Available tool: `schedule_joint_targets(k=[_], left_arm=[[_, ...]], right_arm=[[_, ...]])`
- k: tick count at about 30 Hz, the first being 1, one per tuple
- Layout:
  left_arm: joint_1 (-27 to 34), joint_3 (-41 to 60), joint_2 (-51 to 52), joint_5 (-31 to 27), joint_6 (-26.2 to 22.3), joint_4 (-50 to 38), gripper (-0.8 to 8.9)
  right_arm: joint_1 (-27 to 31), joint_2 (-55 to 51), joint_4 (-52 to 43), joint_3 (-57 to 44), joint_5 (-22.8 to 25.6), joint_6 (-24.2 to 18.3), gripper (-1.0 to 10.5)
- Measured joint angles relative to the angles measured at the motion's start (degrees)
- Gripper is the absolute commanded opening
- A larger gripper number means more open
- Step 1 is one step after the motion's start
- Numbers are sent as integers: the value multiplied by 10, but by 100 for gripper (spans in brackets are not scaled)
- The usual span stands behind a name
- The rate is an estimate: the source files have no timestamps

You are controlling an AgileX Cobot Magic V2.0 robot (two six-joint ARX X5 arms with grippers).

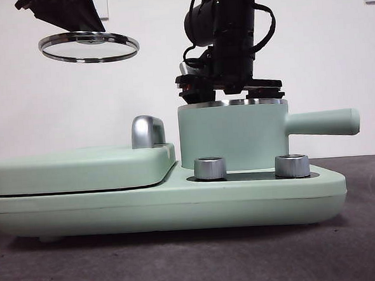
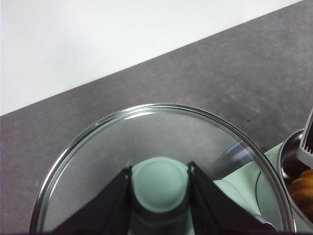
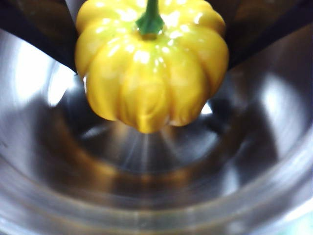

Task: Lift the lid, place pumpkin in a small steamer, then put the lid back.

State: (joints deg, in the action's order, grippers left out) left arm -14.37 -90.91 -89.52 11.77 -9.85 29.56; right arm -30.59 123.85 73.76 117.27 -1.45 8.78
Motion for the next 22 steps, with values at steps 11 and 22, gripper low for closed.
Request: schedule_joint_targets(k=[11,22], left_arm=[[0,0,0,0,0,1,15],[0,0,0,0,2,1,16]], right_arm=[[0,0,24,0,0,0,403],[0,0,23,4,0,0,490]])
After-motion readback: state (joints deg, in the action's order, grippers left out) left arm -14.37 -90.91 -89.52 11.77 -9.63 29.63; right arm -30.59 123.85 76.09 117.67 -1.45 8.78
